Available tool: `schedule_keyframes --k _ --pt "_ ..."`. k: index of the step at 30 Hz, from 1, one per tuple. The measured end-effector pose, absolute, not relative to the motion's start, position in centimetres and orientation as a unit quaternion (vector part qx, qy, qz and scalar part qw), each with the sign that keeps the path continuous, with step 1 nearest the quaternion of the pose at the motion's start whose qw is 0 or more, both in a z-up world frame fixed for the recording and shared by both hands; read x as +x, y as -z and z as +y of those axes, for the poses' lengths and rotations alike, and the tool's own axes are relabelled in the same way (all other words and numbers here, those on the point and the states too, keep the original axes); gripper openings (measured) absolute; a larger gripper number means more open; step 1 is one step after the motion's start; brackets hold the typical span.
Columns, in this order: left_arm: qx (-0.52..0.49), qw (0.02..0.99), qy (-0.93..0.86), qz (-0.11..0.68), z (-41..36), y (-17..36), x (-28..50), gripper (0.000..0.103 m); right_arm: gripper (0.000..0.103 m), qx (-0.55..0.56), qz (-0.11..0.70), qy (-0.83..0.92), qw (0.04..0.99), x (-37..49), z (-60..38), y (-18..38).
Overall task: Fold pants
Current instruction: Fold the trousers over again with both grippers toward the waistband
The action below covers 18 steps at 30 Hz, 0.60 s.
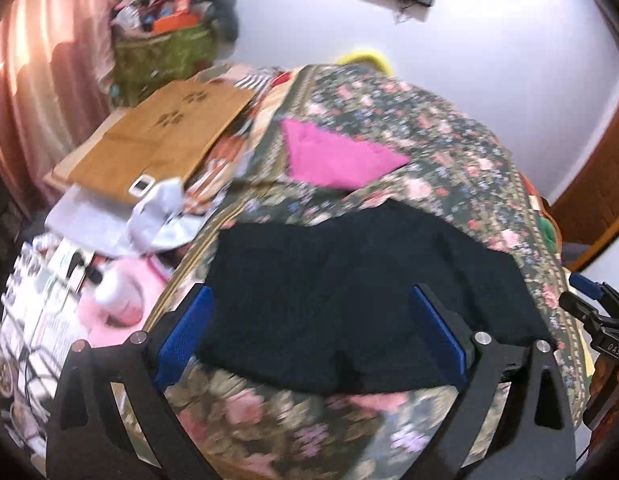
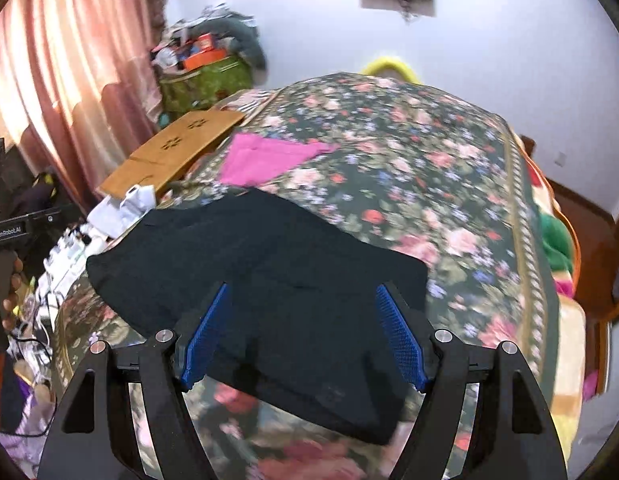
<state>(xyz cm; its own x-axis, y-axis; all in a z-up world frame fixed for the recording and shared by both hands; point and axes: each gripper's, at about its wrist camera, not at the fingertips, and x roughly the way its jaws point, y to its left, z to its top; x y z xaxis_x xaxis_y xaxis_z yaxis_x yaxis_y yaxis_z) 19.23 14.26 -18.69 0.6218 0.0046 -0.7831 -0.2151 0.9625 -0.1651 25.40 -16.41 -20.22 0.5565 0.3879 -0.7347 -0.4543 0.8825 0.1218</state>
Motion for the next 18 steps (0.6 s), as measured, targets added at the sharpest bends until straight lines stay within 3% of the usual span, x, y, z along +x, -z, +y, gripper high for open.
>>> schedule_keyframes --k 8,18 --pt "-0.234 0.81 -0.06 0.534 18.7 25.4 18.2 0.099 0.071 -0.109 0.448 -0.249 0.852 26.0 -12.0 24.1" --pt "-0.362 0.756 -0.006 0.545 20.6 29.9 18.3 0.099 0.071 -0.111 0.469 -0.249 0.84 25.8 -11.7 25.3"
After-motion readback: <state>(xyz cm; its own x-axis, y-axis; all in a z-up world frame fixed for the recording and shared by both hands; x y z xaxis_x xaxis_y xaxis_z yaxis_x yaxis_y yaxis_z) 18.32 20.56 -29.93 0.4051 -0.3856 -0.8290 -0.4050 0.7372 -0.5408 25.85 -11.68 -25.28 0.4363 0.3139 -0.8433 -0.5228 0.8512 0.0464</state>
